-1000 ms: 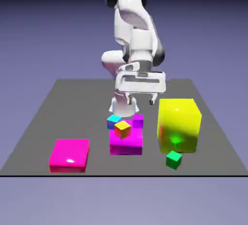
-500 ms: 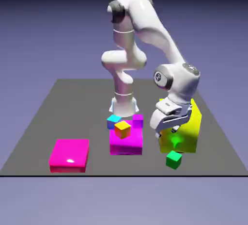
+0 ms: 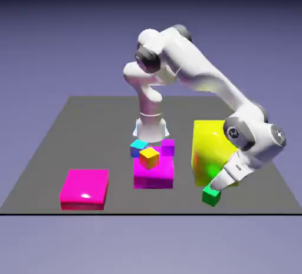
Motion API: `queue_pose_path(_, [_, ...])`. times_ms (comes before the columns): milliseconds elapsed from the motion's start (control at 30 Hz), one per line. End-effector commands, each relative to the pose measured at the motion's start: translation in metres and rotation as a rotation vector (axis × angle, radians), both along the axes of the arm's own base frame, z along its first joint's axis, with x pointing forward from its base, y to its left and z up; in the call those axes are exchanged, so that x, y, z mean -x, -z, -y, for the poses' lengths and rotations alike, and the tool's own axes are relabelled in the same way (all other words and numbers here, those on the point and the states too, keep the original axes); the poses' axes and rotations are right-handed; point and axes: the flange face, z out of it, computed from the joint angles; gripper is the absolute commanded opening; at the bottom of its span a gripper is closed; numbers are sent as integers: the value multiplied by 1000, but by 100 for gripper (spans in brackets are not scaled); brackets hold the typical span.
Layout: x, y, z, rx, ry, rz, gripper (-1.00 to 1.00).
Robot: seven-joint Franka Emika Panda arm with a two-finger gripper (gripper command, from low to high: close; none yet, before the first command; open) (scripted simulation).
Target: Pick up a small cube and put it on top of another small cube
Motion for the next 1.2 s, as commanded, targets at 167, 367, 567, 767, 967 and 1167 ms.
queue_pose_path(167, [10,49,11,26,-4,-46,0])
queue_pose_path(367, [5,36,6,26,-4,-46,-100])
queue_pose_path(567, [-2,-8,58,104,114,-66,-100])
queue_pose_path(767, [3,-50,147,146,331,-76,-100])
queue_pose_path(967, [21,-104,236,103,599,-69,-100])
queue_pose_path(1167, [57,-130,301,4,823,-54,-100])
